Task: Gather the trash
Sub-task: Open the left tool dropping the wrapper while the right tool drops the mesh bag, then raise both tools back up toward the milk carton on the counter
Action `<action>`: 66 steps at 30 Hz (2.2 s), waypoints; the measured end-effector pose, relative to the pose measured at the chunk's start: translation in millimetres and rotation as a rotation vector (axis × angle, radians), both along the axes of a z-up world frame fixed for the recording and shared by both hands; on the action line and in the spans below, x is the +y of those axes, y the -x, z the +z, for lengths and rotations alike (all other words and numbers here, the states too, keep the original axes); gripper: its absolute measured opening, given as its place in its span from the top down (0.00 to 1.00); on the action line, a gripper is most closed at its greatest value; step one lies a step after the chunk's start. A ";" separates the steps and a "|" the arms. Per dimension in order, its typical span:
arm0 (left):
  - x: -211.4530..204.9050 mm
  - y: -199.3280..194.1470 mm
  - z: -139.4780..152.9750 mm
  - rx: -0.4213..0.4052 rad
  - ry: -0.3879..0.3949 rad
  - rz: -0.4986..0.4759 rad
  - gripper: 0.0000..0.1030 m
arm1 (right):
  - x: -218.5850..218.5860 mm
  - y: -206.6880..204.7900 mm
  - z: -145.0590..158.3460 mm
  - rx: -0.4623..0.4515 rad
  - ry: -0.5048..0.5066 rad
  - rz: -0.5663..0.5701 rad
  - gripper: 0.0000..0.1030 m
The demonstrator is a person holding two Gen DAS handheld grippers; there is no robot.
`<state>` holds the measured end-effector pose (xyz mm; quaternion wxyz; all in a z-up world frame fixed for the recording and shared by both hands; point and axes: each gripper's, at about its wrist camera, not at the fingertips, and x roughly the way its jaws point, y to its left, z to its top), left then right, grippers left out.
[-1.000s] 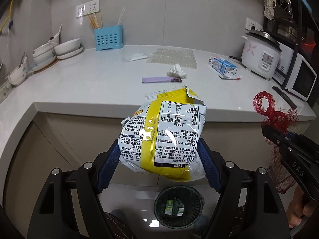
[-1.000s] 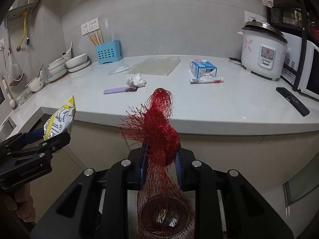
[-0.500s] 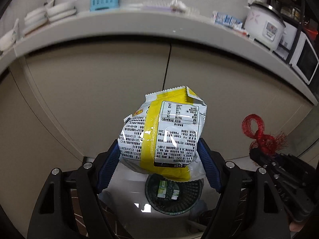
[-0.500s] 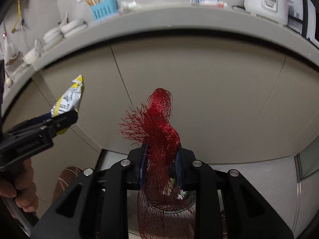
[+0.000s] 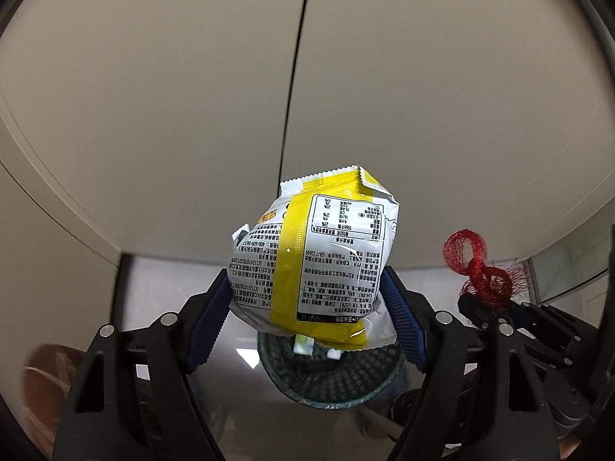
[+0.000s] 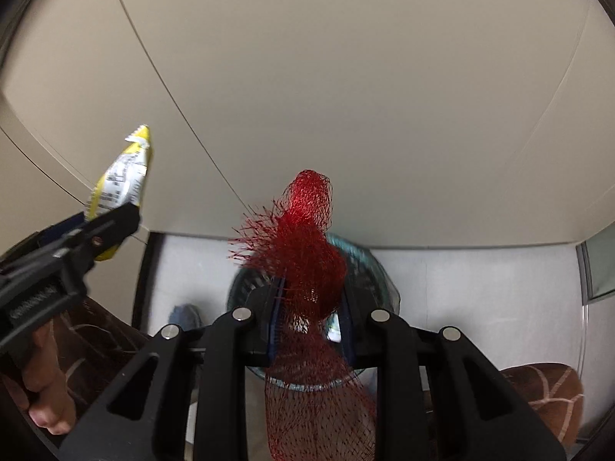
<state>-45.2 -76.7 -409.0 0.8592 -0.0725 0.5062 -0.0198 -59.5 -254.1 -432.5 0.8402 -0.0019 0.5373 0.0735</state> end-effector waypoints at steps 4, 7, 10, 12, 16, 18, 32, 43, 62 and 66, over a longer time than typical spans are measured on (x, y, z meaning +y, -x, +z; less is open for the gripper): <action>-10.9 -13.9 -47.6 0.069 0.009 -0.027 0.28 | -2.7 -11.0 -38.5 0.072 0.025 -0.006 0.78; -24.2 -18.1 -78.8 0.104 -0.004 -0.072 0.27 | -3.6 -18.1 -62.3 0.115 0.043 -0.011 0.78; -34.9 -20.3 -109.1 0.158 -0.010 -0.113 0.27 | -7.9 -22.4 -85.6 0.162 0.062 -0.019 0.78; -37.4 -22.0 -121.7 0.178 -0.010 -0.126 0.25 | -8.9 -24.4 -99.7 0.193 0.071 -0.023 0.78; -40.5 -26.2 -135.4 0.205 0.001 -0.134 0.24 | -12.9 -29.3 -117.4 0.240 0.078 -0.042 0.78; -41.9 -23.8 -138.2 0.212 0.000 -0.144 0.23 | -21.0 -34.1 -119.3 0.251 0.068 -0.052 0.77; -24.8 -17.6 -126.3 0.200 -0.006 -0.088 0.06 | -24.4 -26.5 -131.9 0.258 0.019 -0.021 0.74; -7.4 -14.8 -119.1 0.208 0.004 -0.052 0.06 | -4.9 -27.6 -138.2 0.266 -0.025 0.044 0.61; 5.7 -8.3 -66.3 0.118 0.031 -0.024 0.06 | -26.4 -23.1 -91.6 0.209 -0.004 -0.062 0.30; 8.3 -0.8 -30.4 0.071 0.016 -0.025 0.06 | -24.1 -14.0 -55.2 0.143 -0.001 -0.038 0.23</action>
